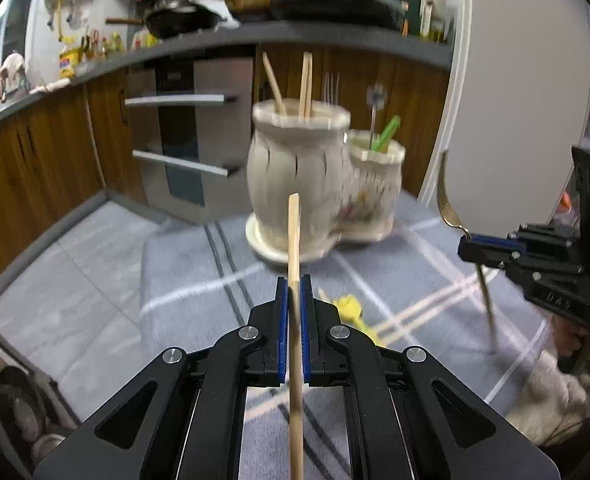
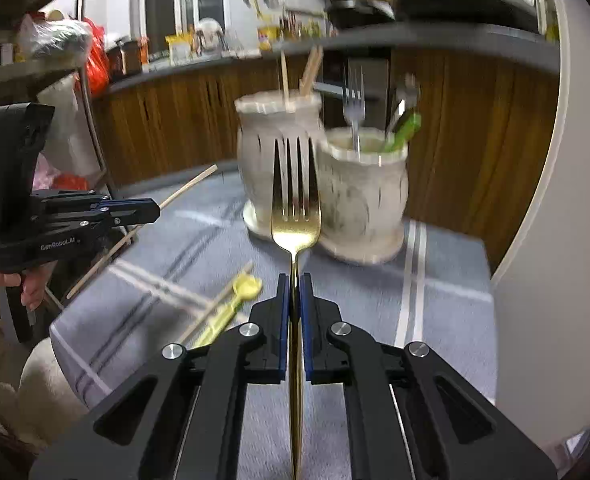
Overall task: Organize utensils
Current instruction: 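Insert chopstick in tall pot with left tool while right tool inserts fork in short pot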
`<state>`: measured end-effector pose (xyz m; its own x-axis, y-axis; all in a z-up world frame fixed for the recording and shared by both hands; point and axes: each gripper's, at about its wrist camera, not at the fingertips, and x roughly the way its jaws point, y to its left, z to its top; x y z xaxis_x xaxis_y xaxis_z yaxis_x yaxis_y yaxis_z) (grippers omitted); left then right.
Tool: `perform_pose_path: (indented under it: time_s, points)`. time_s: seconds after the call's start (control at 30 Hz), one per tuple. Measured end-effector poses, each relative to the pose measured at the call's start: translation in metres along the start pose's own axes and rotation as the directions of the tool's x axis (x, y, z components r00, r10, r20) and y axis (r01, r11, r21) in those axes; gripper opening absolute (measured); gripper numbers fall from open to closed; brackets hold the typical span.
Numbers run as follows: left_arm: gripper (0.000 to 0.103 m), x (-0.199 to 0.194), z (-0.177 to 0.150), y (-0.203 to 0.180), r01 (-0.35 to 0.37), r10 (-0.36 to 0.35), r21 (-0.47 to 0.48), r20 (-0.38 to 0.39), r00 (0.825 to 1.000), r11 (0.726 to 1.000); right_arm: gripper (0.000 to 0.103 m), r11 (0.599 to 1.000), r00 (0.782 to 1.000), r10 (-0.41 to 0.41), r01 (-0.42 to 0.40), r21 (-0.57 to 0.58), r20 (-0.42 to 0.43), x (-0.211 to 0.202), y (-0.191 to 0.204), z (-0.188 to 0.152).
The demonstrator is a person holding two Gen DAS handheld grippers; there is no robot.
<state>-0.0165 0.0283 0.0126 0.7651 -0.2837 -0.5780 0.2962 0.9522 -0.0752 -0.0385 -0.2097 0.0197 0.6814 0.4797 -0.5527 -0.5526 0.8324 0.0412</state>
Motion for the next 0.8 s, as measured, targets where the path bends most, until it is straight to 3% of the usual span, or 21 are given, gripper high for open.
perform_pose_path:
  time_s: [0.13,0.3,0.5,0.73,0.8]
  points:
    - [0.006,-0.018,0.026,-0.004,0.007,-0.008,0.013,0.102,0.995,1.000,0.005,1.000,0.992,-0.023,0.023,0.002,0.123,-0.013,0.007,0.022]
    - [0.006,-0.029,0.062,-0.001,0.005,-0.002,-0.012,0.241,0.971,1.000,0.005,0.997,0.952,-0.072,0.057,0.059,0.298,-0.026,-0.002,0.062]
    - [0.006,-0.021,0.113,0.007,0.072,-0.039,-0.075,0.376,0.926,0.995,0.005,0.990,0.930,-0.063,0.013,0.141,0.363,-0.018,-0.027,0.122]
    - [0.006,0.010,0.160,0.011,0.125,-0.051,-0.119,0.492,0.869,0.985,0.005,0.982,0.902,-0.123,0.049,0.185,0.414,-0.007,-0.047,0.154]
    - [0.006,0.020,0.166,0.011,0.119,-0.038,-0.128,0.509,0.860,0.985,0.005,0.977,0.897,-0.145,0.065,0.202,0.418,0.002,-0.054,0.157]
